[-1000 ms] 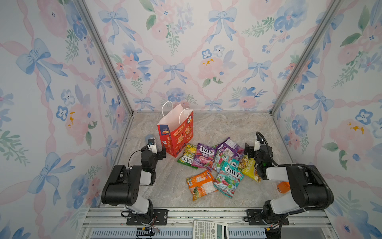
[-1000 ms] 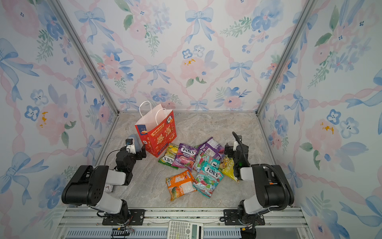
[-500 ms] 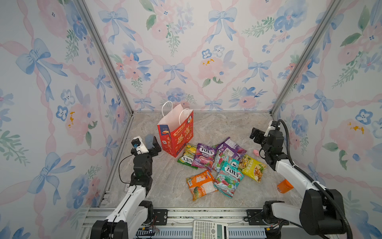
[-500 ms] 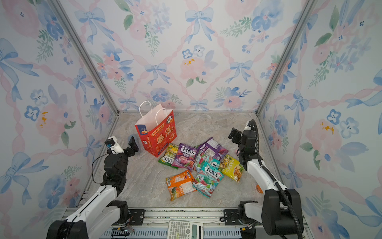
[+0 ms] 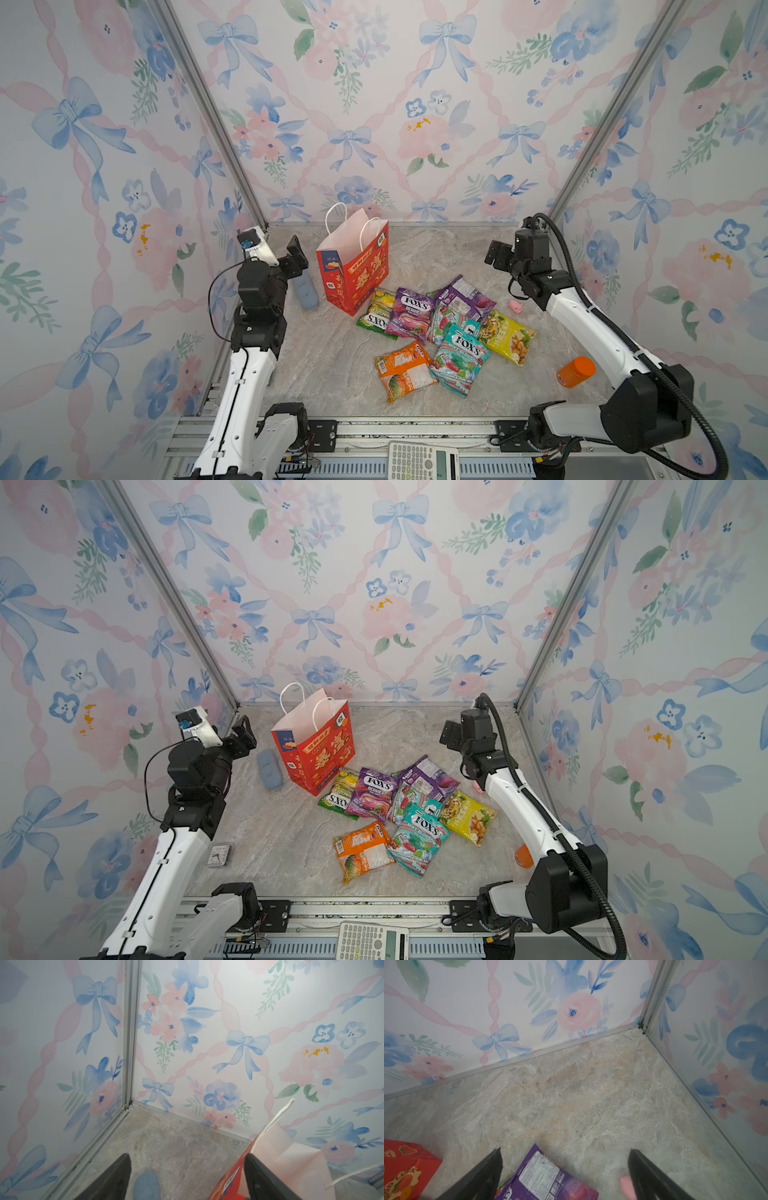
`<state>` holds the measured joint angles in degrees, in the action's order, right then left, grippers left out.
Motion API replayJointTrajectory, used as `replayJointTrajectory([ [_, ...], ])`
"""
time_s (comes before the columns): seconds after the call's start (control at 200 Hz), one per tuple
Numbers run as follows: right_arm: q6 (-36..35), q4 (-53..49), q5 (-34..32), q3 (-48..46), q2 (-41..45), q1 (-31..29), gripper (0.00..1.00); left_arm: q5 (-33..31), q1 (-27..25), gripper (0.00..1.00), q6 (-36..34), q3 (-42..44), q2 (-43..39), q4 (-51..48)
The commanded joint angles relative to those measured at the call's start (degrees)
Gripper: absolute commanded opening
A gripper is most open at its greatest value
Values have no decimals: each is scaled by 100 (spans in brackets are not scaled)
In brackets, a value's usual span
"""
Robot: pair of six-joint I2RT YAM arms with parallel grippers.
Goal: Place the snacks into the paper bag
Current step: 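Raise both arms, left gripper toward the paper bag handle, right toward candies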
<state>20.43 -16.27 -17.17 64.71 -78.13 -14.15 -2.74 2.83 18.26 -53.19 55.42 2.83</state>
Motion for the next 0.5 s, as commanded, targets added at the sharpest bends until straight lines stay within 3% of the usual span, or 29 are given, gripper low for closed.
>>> replayJointTrajectory([
  [0.0,12,-717,315,258,-232,-76,97,1329,51,77,-554,-928,692,-1510],
  [0.18,-11,-737,523,429,-328,-140,97,2256,51,65,-1093,-2030,1561,-2362],
  [0.495,73,-816,838,751,-621,-178,97,3008,38,56,-1504,-2556,2251,-2962],
])
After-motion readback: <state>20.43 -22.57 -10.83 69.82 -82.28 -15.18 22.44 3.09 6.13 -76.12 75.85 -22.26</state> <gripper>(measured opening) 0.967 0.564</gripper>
